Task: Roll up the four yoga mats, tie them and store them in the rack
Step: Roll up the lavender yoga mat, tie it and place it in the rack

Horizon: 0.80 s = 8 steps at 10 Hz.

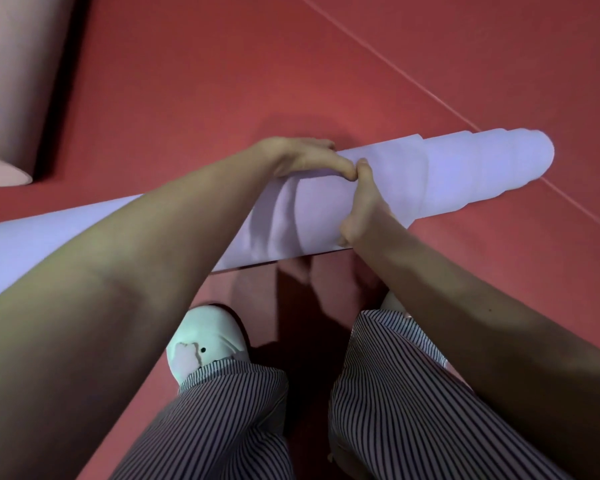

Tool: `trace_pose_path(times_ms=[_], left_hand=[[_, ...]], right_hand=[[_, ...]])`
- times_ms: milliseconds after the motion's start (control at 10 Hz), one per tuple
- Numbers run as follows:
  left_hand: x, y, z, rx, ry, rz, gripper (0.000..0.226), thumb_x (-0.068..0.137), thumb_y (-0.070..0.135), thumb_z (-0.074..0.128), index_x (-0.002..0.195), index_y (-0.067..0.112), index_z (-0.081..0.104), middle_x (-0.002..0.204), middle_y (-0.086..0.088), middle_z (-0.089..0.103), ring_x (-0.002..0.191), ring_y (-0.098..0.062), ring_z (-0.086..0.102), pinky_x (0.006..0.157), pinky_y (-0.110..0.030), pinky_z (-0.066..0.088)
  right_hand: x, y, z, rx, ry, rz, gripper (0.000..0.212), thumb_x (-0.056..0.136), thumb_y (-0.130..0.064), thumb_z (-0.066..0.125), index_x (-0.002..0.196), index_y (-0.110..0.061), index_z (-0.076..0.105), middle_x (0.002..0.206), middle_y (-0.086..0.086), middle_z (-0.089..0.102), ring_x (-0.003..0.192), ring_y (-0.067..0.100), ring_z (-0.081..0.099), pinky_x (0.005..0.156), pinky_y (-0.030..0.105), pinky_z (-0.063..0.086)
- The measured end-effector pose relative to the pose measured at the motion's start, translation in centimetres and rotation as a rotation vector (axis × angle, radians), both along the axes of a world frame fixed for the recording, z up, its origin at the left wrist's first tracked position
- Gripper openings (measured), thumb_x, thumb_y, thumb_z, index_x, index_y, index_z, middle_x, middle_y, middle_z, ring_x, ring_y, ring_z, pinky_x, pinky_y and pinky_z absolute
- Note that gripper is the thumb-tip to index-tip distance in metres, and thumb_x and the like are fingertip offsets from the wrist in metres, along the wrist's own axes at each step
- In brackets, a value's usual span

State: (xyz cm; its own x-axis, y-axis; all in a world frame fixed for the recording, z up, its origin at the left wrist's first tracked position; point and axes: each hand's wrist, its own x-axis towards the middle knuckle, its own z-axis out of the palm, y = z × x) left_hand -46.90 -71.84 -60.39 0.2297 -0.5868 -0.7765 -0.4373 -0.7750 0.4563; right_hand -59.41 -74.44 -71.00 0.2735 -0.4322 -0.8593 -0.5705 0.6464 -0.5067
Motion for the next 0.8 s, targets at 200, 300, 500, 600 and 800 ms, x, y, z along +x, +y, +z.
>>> trace_pose_path(times_ms=[200, 300, 500, 600, 800], left_hand=[[-0.4, 0.0, -1.5, 0.044, 0.187, 0.072, 0.056, 0.069, 0.07, 0.064, 0.109, 0.031, 0.068, 0.112, 0.007, 0.069, 0.104, -0.015, 0.063, 0.097, -0.035, 0.043], [-0.7, 0.0, -2.0, 0.037, 0.229, 0.095, 0.076, 0.058, 0.08, 0.062, 0.116, 0.031, 0.066, 0.116, 0.008, 0.067, 0.107, -0.015, 0.062, 0.104, -0.039, 0.039], [-0.9, 0.0, -1.4, 0.051, 0.3, 0.034, 0.079, 0.061, 0.08, 0.064, 0.119, 0.027, 0.064, 0.116, 0.005, 0.068, 0.107, -0.016, 0.064, 0.1, -0.037, 0.043], [-0.3, 0.0, -0.5, -0.035, 0.274, 0.042, 0.064, 0.075, 0.067, 0.062, 0.118, 0.02, 0.063, 0.112, 0.001, 0.069, 0.1, -0.015, 0.067, 0.087, -0.029, 0.049], [0.9, -0.4, 2.7, -0.192, 0.21, 0.153, 0.074, 0.065, 0.063, 0.068, 0.124, 0.021, 0.053, 0.114, 0.004, 0.066, 0.102, -0.014, 0.065, 0.089, -0.033, 0.051]], right_hand=[[-1.9, 1.6, 8.9, 0.036, 0.12, -0.57, 0.089, 0.053, -0.069, 0.074, 0.121, -0.019, 0.048, 0.108, 0.0, 0.057, 0.093, 0.025, 0.061, 0.088, 0.044, 0.049], [-2.5, 1.4, 8.1, 0.071, 0.11, -0.736, 0.096, 0.053, -0.061, 0.082, 0.127, -0.025, 0.033, 0.104, -0.004, 0.046, 0.096, 0.026, 0.054, 0.095, 0.048, 0.045], [-2.8, 0.9, 7.6, 0.13, 0.092, -0.708, 0.076, 0.053, -0.068, 0.078, 0.097, -0.026, 0.032, 0.098, -0.005, 0.048, 0.096, 0.025, 0.057, 0.095, 0.048, 0.045], [-3.1, 0.8, 7.8, 0.123, -0.028, -0.669, 0.07, 0.054, -0.069, 0.076, 0.094, -0.029, 0.035, 0.108, -0.003, 0.054, 0.095, 0.023, 0.06, 0.092, 0.044, 0.049], [-2.5, -1.2, 10.1, -0.025, -0.379, -0.506, 0.082, 0.05, -0.07, 0.079, 0.115, -0.025, 0.055, 0.118, 0.0, 0.065, 0.098, 0.021, 0.068, 0.085, 0.036, 0.055]])
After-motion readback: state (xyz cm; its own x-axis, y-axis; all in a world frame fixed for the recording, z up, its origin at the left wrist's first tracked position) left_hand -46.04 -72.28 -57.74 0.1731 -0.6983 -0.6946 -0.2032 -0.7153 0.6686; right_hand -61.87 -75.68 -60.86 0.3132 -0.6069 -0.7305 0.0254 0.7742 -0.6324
